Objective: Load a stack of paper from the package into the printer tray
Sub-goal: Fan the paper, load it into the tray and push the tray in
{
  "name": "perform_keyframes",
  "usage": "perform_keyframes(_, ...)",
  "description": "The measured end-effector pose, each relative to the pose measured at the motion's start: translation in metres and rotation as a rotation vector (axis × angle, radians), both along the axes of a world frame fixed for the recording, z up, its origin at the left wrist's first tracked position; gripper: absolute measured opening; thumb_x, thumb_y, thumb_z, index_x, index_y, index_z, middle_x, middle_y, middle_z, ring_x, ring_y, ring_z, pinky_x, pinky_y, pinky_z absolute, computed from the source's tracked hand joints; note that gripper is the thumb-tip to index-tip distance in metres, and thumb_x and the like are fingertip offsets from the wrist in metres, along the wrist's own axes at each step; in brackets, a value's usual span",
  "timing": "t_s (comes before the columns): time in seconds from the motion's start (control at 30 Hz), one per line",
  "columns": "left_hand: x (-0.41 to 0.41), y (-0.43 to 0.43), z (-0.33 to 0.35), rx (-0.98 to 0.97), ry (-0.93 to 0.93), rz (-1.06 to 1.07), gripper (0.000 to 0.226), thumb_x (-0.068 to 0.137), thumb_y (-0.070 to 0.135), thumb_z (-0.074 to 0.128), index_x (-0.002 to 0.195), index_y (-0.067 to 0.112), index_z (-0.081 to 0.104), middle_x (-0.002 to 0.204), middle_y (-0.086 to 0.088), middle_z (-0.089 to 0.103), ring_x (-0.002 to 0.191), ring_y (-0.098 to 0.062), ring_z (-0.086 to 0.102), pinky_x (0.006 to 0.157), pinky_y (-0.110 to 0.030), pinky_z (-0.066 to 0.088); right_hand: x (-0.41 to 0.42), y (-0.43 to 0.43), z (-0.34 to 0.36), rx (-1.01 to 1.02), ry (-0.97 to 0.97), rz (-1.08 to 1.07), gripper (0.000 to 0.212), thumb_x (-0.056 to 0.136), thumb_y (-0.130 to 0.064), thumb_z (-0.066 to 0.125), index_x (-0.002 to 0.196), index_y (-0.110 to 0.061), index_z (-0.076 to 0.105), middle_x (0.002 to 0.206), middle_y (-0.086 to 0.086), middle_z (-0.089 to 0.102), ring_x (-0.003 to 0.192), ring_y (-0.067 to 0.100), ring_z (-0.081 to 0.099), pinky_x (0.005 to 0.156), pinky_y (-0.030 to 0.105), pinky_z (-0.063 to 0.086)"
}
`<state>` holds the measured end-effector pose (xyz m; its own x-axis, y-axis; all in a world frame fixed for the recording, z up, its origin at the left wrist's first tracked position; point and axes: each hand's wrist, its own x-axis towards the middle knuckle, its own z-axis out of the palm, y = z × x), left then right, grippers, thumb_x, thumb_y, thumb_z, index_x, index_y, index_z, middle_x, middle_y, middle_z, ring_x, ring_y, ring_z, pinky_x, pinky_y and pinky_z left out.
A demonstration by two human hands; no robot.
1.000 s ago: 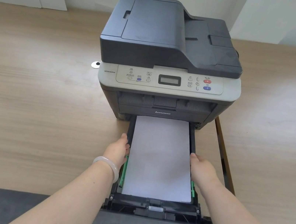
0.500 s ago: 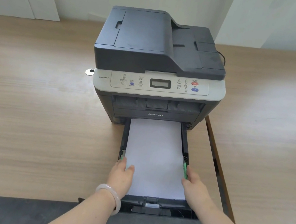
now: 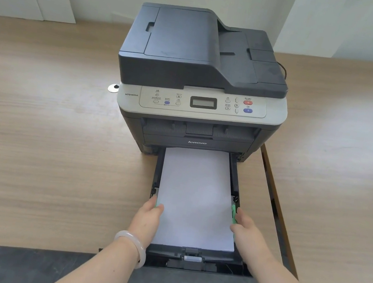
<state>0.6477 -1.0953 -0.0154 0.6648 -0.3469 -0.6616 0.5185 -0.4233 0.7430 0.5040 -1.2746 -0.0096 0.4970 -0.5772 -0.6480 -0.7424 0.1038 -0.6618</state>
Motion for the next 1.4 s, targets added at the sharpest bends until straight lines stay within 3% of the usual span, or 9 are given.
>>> perform_keyframes(0.17,0.001,-0.001,0.003,-0.007,0.007,-0.028,0.054,0.097,0.024,0.04,0.148,0.03,0.024,0.155,0.006,0.028,0.143,-0.019,0.025,0.115,-0.037,0.019,-0.001,0.0,-0.001,0.036,-0.002,-0.039,0.06,0.096,-0.009,0.039,0.152,-0.021,0.018,0.157,0.005,0.029,0.142,0.026,0.029,0.114,0.038,0.023)
perform_keyframes(0.4,0.004,0.002,0.005,-0.036,0.048,-0.044,0.051,0.098,0.02,0.039,0.147,0.028,0.027,0.155,0.005,0.028,0.144,-0.019,0.022,0.115,-0.035,0.017,0.005,0.005,-0.004,-0.017,0.049,-0.017,0.059,0.096,-0.007,0.035,0.151,-0.023,0.023,0.141,0.013,0.049,0.124,0.033,0.049,0.102,0.043,0.04)
perform_keyframes(0.53,0.006,0.008,0.008,-0.034,0.015,-0.118,0.054,0.098,0.02,0.04,0.148,0.029,0.024,0.156,0.005,0.026,0.144,-0.017,0.022,0.116,-0.035,0.017,0.002,0.002,0.003,-0.049,0.076,0.076,0.06,0.098,-0.011,0.037,0.152,-0.023,0.016,0.152,0.009,0.037,0.127,0.03,0.047,0.094,0.031,0.039)
perform_keyframes(0.7,0.01,0.022,0.017,-0.034,-0.1,-0.203,0.05,0.095,0.02,0.047,0.144,0.028,0.036,0.149,0.006,0.038,0.134,-0.01,0.035,0.108,-0.025,0.025,-0.009,-0.008,0.013,-0.123,0.07,0.223,0.061,0.097,-0.027,0.047,0.152,-0.025,0.018,0.154,0.006,0.036,0.136,0.026,0.041,0.107,0.036,0.036)
perform_keyframes(0.83,0.017,0.045,0.022,0.074,-0.318,-0.414,0.052,0.093,0.029,0.054,0.142,0.03,0.038,0.148,0.007,0.041,0.136,-0.01,0.035,0.107,-0.025,0.027,-0.039,-0.021,0.022,-0.301,0.098,0.458,0.071,0.086,-0.049,0.059,0.147,-0.041,0.024,0.152,-0.009,0.037,0.133,0.021,0.045,0.105,0.037,0.04)
perform_keyframes(0.97,0.019,0.077,0.016,0.288,-0.581,-0.9,0.085,0.077,0.057,0.064,0.148,0.036,0.022,0.156,0.016,0.019,0.143,-0.005,0.016,0.117,-0.027,0.015,-0.07,-0.033,0.02,-0.381,0.189,0.881,0.098,0.058,-0.077,0.062,0.141,-0.059,0.014,0.154,-0.022,0.027,0.139,0.005,0.029,0.113,0.028,0.028)
perform_keyframes(1.1,0.014,0.089,0.0,0.451,-0.731,-1.261,0.109,0.064,0.068,0.066,0.149,0.039,0.005,0.159,0.018,-0.003,0.146,-0.007,0.005,0.116,-0.023,0.009,-0.08,-0.032,0.003,-0.469,0.204,1.034,0.095,0.069,-0.058,0.067,0.142,-0.058,0.008,0.155,-0.027,0.017,0.138,0.001,0.027,0.112,0.023,0.028)
perform_keyframes(1.2,0.015,0.086,-0.006,0.47,-0.829,-1.252,0.093,0.078,0.053,0.062,0.15,0.035,0.005,0.159,0.018,-0.001,0.145,-0.005,0.008,0.114,-0.017,0.007,-0.076,-0.035,-0.002,-0.504,0.194,1.029,0.086,0.08,-0.037,0.063,0.145,-0.054,0.01,0.155,-0.028,0.015,0.137,0.001,0.029,0.109,0.02,0.032)
perform_keyframes(1.4,0.038,0.069,-0.009,0.479,-0.863,-1.188,0.084,0.083,0.048,0.059,0.15,0.032,0.011,0.158,0.018,0.012,0.142,-0.005,0.023,0.113,-0.017,0.018,-0.047,-0.056,-0.007,-0.582,0.2,1.059,0.075,0.087,-0.036,0.06,0.149,-0.043,0.018,0.158,-0.022,0.017,0.136,0.005,0.036,0.109,0.022,0.033)
